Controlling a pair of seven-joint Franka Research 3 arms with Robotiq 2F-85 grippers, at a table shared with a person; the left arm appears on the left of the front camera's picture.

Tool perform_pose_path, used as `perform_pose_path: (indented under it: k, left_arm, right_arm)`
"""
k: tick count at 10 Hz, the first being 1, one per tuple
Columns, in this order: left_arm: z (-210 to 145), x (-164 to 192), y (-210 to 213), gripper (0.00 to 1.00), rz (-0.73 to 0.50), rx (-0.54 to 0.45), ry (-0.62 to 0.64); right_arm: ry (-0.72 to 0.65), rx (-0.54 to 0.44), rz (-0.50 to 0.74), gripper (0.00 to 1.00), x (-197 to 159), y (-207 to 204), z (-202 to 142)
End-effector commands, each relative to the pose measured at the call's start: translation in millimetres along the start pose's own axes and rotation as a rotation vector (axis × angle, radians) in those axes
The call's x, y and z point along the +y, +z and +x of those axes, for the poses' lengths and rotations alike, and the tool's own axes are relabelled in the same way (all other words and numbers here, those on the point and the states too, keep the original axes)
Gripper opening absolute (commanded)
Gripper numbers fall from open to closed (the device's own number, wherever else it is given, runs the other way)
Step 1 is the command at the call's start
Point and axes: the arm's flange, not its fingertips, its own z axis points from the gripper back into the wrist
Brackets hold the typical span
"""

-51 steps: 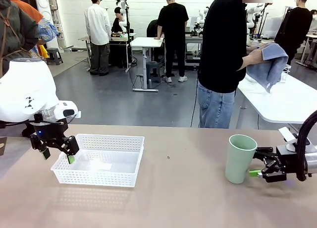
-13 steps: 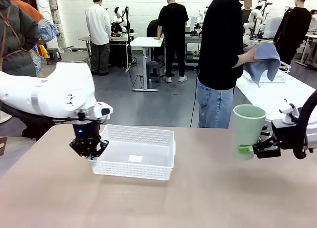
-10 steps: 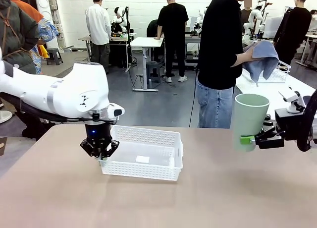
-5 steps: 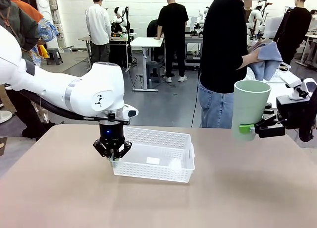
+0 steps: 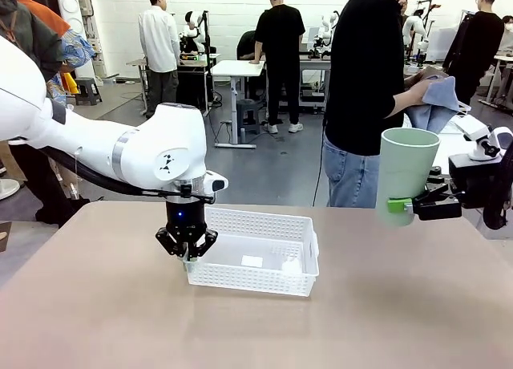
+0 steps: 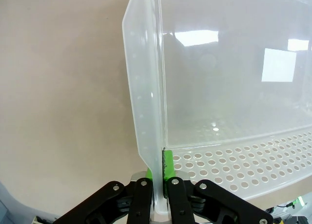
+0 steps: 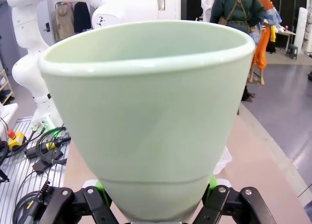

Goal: Clean and organize the cups into the basket.
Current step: Pick up the Organizing basket and move it to the center of the table, then pick up the Reusable plastic cup from the right side of the table and place it inside the Organizing basket.

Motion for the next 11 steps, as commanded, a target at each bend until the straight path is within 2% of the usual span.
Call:
perform_pose_path:
  k: [1,2,3,4,7,11]
  left_arm:
    - [-1,-1,0,0.00,0.002,-0.001,-0.007]
    - [-1,-1,0,0.00,0.002,-0.001,-0.007]
    - [-1,-1,0,0.00,0.002,-0.001,-0.007]
    - [-1,-1,0,0.00,0.002,-0.001,-0.007]
    - [-1,-1,0,0.00,0.002,-0.001,-0.007]
    - [-1,-1,0,0.00,0.002,-0.001,-0.007]
  right_arm:
    - [0.010,0.004,0.005,0.17,2,-1,3]
    - [0.010,0.004,0.005,0.17,2,-1,3]
    - [0.001,0.000,0.001,0.80,0,0,1]
    - [0.063,0.107,0.005,0.80,5,-23,21]
    - [0.093,0.413,0.029,0.80,2,-104,70]
    - [0.211,0.891,-0.024,0.80,-1,-201,77]
